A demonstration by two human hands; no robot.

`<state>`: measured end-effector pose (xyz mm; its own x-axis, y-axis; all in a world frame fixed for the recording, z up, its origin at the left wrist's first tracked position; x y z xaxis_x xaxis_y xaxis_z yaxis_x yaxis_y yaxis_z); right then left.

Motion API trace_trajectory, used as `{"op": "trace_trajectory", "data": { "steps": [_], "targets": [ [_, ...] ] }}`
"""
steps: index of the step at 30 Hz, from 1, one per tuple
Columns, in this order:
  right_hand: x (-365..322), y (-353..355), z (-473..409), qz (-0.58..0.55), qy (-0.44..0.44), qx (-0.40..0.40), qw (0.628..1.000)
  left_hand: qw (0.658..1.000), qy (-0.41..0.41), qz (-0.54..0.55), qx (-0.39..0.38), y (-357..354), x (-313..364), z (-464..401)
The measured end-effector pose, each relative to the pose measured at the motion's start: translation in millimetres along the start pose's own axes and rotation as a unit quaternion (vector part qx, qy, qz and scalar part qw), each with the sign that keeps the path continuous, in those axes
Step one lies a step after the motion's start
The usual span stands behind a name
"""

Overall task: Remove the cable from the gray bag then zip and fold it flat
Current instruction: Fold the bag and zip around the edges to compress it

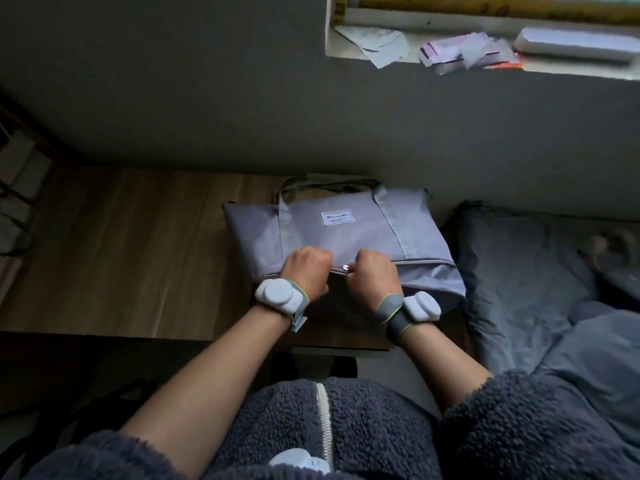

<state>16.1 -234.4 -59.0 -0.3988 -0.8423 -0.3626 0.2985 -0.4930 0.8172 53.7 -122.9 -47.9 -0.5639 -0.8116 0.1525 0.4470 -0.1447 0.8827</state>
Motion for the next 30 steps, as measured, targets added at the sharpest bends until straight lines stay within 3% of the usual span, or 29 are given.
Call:
{"op": "trace_trajectory", "data": {
  "steps": [5, 9, 11, 14, 20, 30],
  "targets": [
    [-26.3, 35.9, -0.2, -0.028, 0.049, 0.046, 0.997, 0.995, 0.056, -0.009, 0.080, 48.8, -19.1, 18.7],
    [-70.4, -5.5, 16.0, -0.011, 0.092, -0.045, 0.995, 0.984, 0.174, -0.030, -0.009, 25.8, -60.0, 47.7],
    [-88.5, -28.7, 25.0, -0.003, 0.113, -0.087, 0.990, 0.988, 0.142, -0.049, -0.039, 5.5, -60.4, 47.9],
    [-99.3, -42.8, 29.5, -0.001, 0.139, -0.087, 0.986, 0.995, 0.082, -0.009, -0.049, -14.5, -52.6, 46.8],
    [-72.0, -37.7, 20.5, 0.036, 0.082, -0.059, 0.994, 0.991, 0.117, 0.054, -0.027, -20.4, -68.6, 54.3],
    [-23.3, -20.4, 10.1, 0.044, 0.011, -0.042, 0.998, 0.990, 0.132, 0.058, -0.015, -17.9, -71.5, 50.2]
  ]
}}
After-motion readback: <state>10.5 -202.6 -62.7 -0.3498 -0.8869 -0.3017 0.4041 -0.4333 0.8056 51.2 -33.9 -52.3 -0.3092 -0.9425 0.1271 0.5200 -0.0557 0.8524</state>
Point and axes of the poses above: each hand's wrist, its own z-axis away from the middle knuckle, its own y-axis out of the back of the hand, x = y × z, the point moved 7 cm from there along -z, towards the middle knuckle, and after that the axes turned 11 degrees about -x, right-handed, at the moved point
